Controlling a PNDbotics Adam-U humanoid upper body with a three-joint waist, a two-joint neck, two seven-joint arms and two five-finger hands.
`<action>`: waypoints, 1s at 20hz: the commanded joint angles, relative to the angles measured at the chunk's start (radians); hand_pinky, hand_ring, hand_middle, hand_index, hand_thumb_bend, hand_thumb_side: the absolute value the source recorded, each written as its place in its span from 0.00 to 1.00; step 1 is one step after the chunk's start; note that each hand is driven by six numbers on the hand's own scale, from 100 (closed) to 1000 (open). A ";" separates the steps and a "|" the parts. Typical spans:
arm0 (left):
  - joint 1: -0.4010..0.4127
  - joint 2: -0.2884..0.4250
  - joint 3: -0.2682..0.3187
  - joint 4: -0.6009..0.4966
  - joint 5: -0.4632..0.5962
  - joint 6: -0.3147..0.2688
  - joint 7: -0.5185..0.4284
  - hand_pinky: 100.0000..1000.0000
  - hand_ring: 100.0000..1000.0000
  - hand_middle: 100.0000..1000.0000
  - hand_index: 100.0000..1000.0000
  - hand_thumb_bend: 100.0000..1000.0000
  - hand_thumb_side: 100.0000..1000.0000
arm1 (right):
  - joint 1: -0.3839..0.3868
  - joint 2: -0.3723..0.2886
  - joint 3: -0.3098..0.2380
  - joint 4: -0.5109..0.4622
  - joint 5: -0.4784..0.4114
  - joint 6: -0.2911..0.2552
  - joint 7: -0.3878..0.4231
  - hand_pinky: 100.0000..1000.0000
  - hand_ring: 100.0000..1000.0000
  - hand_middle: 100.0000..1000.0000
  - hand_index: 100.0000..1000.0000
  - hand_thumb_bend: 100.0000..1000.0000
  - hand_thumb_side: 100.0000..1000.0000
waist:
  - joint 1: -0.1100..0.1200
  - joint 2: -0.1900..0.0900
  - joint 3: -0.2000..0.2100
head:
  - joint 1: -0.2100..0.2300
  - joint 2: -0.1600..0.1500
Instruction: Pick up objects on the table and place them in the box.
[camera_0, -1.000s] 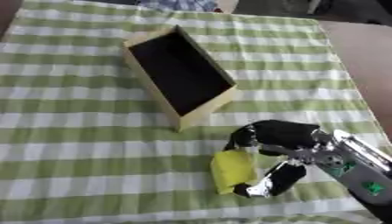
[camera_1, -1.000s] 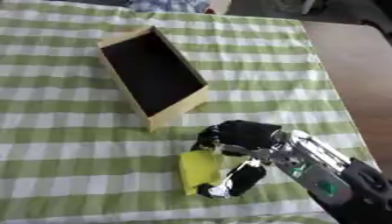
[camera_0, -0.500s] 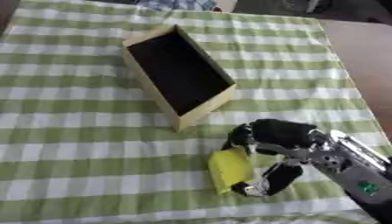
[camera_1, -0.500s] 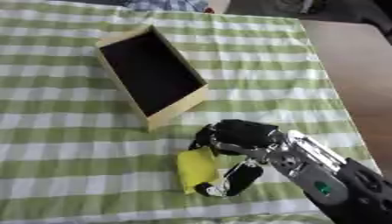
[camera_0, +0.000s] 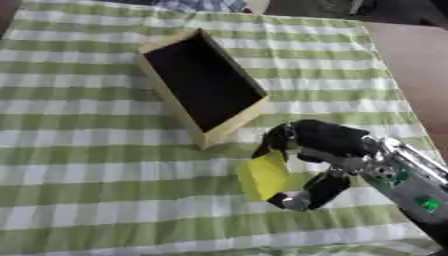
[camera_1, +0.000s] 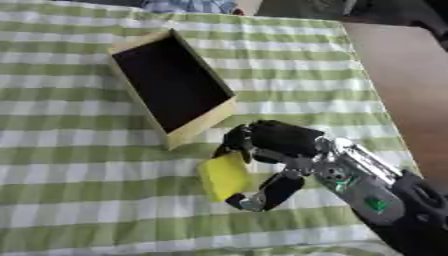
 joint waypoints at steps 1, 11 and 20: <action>-0.006 0.018 0.012 -0.014 0.002 0.000 0.000 0.60 0.67 0.59 0.75 0.82 1.00 | -0.028 -0.049 -0.031 -0.014 -0.042 0.001 -0.010 0.59 0.41 0.45 0.58 0.00 0.28 | 0.007 -0.014 -0.002 | 0.000 0.006; -0.023 0.021 0.005 -0.014 0.007 -0.002 -0.006 0.60 0.67 0.59 0.75 0.82 1.00 | -0.221 -0.112 -0.112 -0.014 -0.165 0.071 -0.003 0.60 0.42 0.46 0.59 0.00 0.29 | 0.009 -0.004 0.004 | 0.004 -0.003; -0.079 0.014 -0.008 -0.014 0.026 -0.008 -0.023 0.60 0.67 0.59 0.75 0.81 1.00 | -0.436 -0.119 -0.129 -0.014 -0.190 0.184 0.052 0.62 0.44 0.47 0.60 0.00 0.29 | 0.015 0.022 0.027 | -0.009 -0.042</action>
